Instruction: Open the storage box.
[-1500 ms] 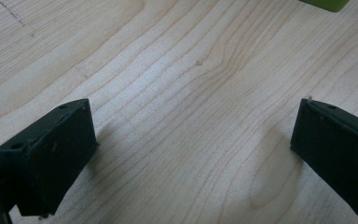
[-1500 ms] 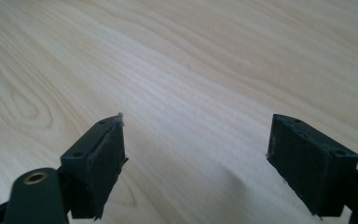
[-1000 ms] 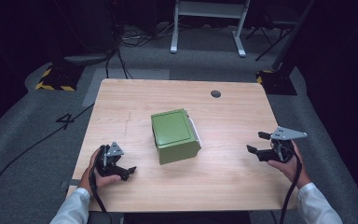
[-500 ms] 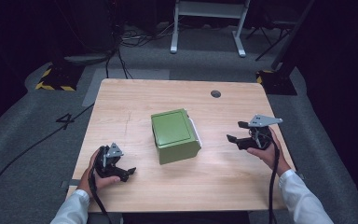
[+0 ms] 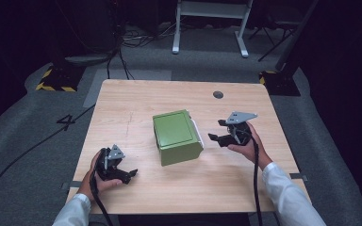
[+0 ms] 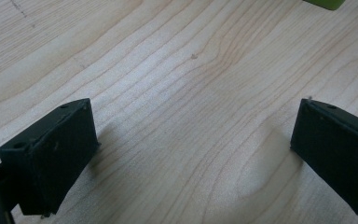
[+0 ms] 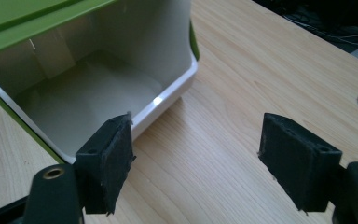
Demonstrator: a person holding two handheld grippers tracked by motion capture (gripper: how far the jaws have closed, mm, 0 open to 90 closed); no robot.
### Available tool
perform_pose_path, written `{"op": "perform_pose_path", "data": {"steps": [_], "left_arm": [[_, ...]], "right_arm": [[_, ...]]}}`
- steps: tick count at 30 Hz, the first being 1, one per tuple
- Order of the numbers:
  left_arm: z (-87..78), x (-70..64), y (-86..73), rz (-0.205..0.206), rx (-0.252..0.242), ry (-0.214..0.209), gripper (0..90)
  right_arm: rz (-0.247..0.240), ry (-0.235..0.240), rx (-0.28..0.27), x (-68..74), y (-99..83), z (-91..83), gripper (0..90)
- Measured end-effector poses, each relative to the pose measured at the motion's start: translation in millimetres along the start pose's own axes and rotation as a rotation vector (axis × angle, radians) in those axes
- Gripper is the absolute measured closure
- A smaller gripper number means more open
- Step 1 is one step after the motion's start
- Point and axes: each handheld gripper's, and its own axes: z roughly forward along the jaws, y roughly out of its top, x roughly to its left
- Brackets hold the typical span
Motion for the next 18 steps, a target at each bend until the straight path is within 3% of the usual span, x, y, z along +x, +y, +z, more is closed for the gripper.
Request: {"op": "perform_pose_path", "data": {"steps": [4,18], "left_arm": [[0.2,-1.0,0.0,-0.004,-0.002,0.005,0.5],[0.3,-5.4,0.6,-0.026,0.002,0.032,0.5]], "right_arm": [[-0.025,0.009,0.008,5.0,4.3,9.3,25.9],[0.008,0.078,0.029,2.6,4.6,37.6,26.7]]}}
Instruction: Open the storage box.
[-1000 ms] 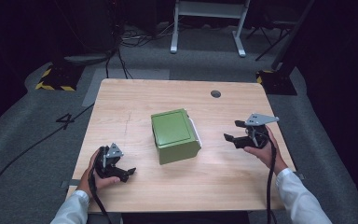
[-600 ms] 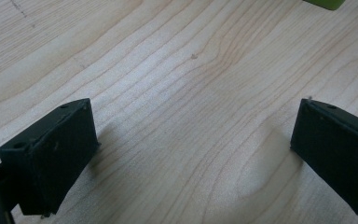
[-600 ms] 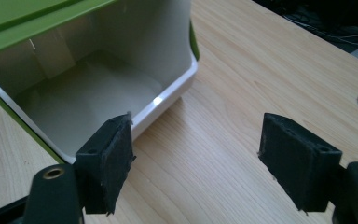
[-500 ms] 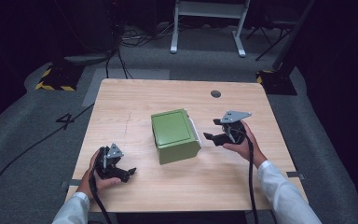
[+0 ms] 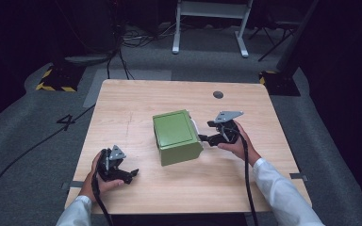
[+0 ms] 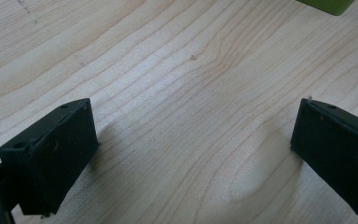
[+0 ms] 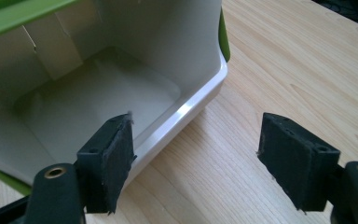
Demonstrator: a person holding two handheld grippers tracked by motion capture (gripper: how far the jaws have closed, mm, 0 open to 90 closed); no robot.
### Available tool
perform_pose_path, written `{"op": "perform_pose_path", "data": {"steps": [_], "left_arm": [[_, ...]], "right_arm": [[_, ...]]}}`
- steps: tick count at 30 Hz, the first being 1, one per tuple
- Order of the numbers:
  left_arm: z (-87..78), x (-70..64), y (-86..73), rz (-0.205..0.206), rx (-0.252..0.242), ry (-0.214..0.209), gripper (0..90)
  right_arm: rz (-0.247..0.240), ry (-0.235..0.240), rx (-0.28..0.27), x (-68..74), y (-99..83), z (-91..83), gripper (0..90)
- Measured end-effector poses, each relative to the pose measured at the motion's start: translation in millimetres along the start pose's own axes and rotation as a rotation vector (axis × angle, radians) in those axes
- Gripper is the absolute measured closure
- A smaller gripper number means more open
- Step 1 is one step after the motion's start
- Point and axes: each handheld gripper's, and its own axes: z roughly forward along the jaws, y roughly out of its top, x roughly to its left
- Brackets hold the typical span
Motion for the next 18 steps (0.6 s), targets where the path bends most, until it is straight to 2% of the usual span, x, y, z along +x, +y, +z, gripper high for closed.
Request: {"op": "perform_pose_path", "data": {"steps": [2,8,15,18], "left_arm": [[0.0,-0.2,-0.1,-0.002,0.000,0.000,0.6],[-0.5,-1.3,-0.5,-0.007,0.000,0.011,0.5],[-0.6,-1.9,-0.7,-0.013,-0.001,0.012,0.5],[-0.6,-1.9,-0.7,-0.013,-0.001,0.012,0.5]], "right_arm": [[-0.002,0.001,0.001,-0.1,0.7,1.3,26.7],[-0.023,0.019,0.049,6.0,0.5,15.1,26.1],[0.011,0.041,0.060,5.7,-4.6,16.7,23.5],[-0.004,0.034,0.070,6.3,-6.4,16.7,23.4]]}}
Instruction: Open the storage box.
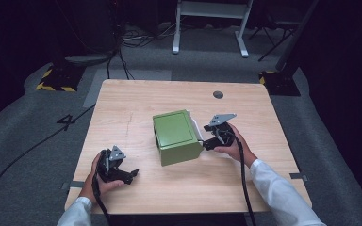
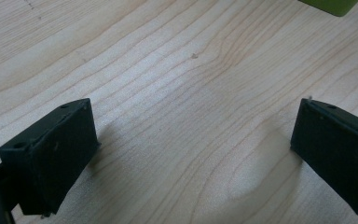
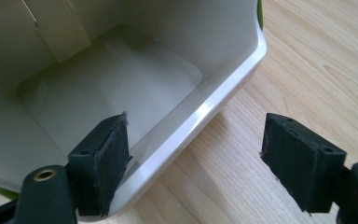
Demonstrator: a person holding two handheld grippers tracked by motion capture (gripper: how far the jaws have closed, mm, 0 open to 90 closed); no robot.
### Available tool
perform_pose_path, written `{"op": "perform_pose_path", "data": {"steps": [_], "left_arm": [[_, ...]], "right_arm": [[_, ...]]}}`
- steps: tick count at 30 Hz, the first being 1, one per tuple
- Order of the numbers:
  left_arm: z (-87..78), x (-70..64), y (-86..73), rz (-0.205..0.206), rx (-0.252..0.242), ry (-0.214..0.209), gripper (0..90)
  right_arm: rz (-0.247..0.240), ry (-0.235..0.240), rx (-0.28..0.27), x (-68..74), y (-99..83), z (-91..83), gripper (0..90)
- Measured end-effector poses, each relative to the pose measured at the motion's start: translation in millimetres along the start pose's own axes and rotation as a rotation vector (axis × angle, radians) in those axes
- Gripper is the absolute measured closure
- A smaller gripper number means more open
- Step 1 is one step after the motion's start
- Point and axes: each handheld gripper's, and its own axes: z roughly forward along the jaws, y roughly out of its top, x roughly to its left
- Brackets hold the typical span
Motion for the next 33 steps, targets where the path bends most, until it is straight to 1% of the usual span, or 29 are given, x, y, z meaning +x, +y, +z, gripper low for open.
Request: {"op": "perform_pose_path", "data": {"steps": [3,8,15,26,31,33], "left_arm": [[0.0,0.0,0.0,0.000,0.000,0.000,0.6],[0.0,0.0,0.0,-0.001,0.000,0.000,0.5],[0.0,0.0,0.0,0.000,0.000,0.000,0.6],[-0.1,-0.3,-0.2,-0.002,-0.001,0.000,0.6],[-0.3,-0.4,-0.5,-0.003,0.000,-0.001,0.5],[-0.3,-0.5,-0.5,-0.003,-0.001,-0.001,0.5]], "right_arm": [[-0.008,-0.017,0.010,-2.0,-1.7,-0.3,23.7],[0.016,-0.014,0.013,-8.9,-7.4,-3.4,24.0],[0.022,-0.018,0.018,-15.5,-13.8,-8.4,25.6],[0.016,-0.024,0.028,-20.9,-20.7,-16.5,33.3],[0.013,-0.014,0.031,-23.5,-23.8,-19.5,37.3],[0.013,-0.013,0.034,-24.2,-24.5,-20.3,37.5]]}}
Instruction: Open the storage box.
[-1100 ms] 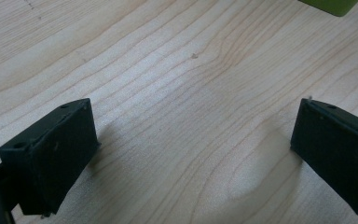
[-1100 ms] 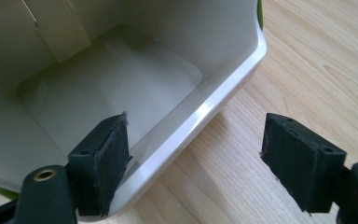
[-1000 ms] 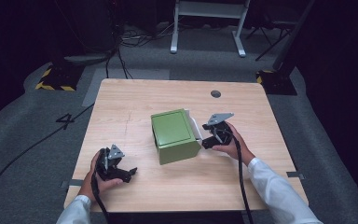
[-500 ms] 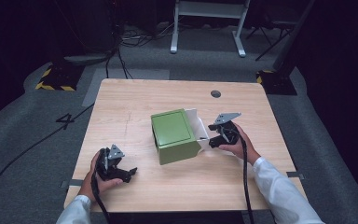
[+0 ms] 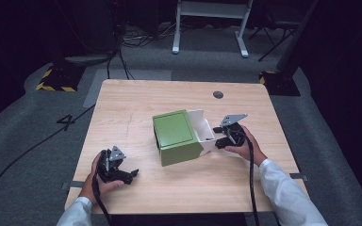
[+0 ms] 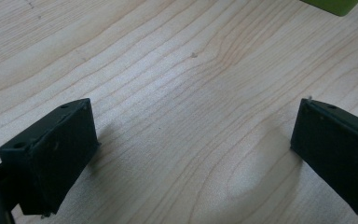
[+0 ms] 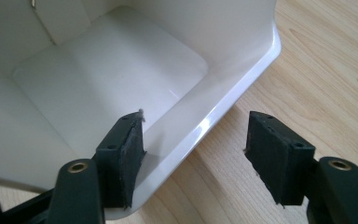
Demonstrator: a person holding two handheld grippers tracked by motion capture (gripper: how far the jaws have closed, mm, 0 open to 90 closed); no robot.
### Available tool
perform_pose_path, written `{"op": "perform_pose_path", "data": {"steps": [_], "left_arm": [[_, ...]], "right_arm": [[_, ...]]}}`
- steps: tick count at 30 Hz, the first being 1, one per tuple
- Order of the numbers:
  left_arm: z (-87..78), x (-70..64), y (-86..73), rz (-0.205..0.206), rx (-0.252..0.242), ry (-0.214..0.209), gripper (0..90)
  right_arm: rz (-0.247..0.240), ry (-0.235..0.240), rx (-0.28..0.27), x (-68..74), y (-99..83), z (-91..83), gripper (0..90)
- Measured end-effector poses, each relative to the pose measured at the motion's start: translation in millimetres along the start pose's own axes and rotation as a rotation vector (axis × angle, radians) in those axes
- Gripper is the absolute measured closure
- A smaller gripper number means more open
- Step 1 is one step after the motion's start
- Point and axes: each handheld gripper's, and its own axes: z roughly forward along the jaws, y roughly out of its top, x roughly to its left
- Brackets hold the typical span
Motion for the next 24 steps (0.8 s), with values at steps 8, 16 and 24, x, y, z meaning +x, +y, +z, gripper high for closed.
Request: {"op": "perform_pose_path", "data": {"steps": [8,16,24], "left_arm": [[0.0,0.0,0.0,0.000,0.000,0.000,0.5],[0.0,0.0,0.0,0.000,0.000,0.000,0.5],[-0.4,0.0,-0.4,0.003,0.001,-0.001,0.6]], "right_arm": [[0.007,-0.006,-0.004,-7.3,-4.6,-6.0,44.5],[0.011,-0.009,-0.006,-10.4,-6.4,-8.3,45.9],[0.026,-0.016,-0.010,-16.6,-10.7,-12.3,45.9]]}}
